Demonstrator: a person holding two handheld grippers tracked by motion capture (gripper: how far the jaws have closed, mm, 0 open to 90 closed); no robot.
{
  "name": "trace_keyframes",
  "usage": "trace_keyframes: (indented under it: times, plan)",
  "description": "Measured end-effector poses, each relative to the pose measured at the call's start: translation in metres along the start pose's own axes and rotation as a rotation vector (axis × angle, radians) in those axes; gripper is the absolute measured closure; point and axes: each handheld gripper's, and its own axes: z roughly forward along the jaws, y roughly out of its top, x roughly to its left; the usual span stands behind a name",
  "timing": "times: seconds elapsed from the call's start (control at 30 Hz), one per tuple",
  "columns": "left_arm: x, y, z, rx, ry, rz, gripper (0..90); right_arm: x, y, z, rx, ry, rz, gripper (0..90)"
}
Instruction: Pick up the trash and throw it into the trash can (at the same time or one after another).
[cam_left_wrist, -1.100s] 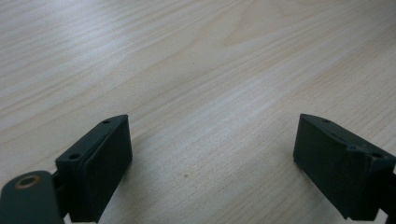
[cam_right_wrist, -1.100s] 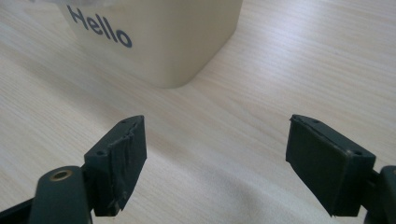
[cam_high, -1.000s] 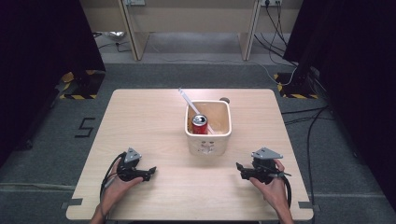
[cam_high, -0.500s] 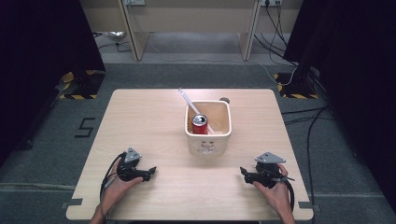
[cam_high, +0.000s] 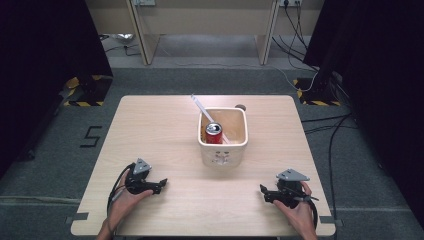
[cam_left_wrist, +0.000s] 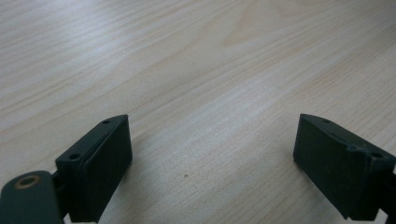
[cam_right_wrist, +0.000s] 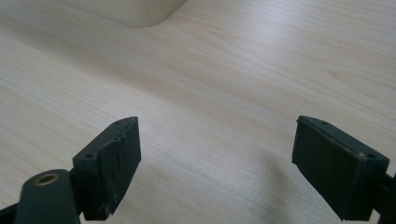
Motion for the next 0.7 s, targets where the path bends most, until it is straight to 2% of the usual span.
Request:
trace_keyframes:
  times: [0.37,0.5,0.6,0.7]
  plan:
    - [0.000,0.000,0.000,0.000,0.000,0.000,10.8,0.000,-0.008,-0.003,0.008,0.006,0.002,15.8]
    - [0.000,0.000,0.000,0.000,0.000,0.000,10.8,0.001,-0.009,-0.002,0.024,-0.007,-0.011,15.8]
    - [0.000,0.000,0.000,0.000,0.000,0.000,10.8,0.002,-0.012,0.000,0.039,-0.005,0.000,14.9]
    - [0.000,0.000,0.000,0.000,0.000,0.000,10.8,0.002,-0.015,0.000,0.021,0.002,0.005,14.3]
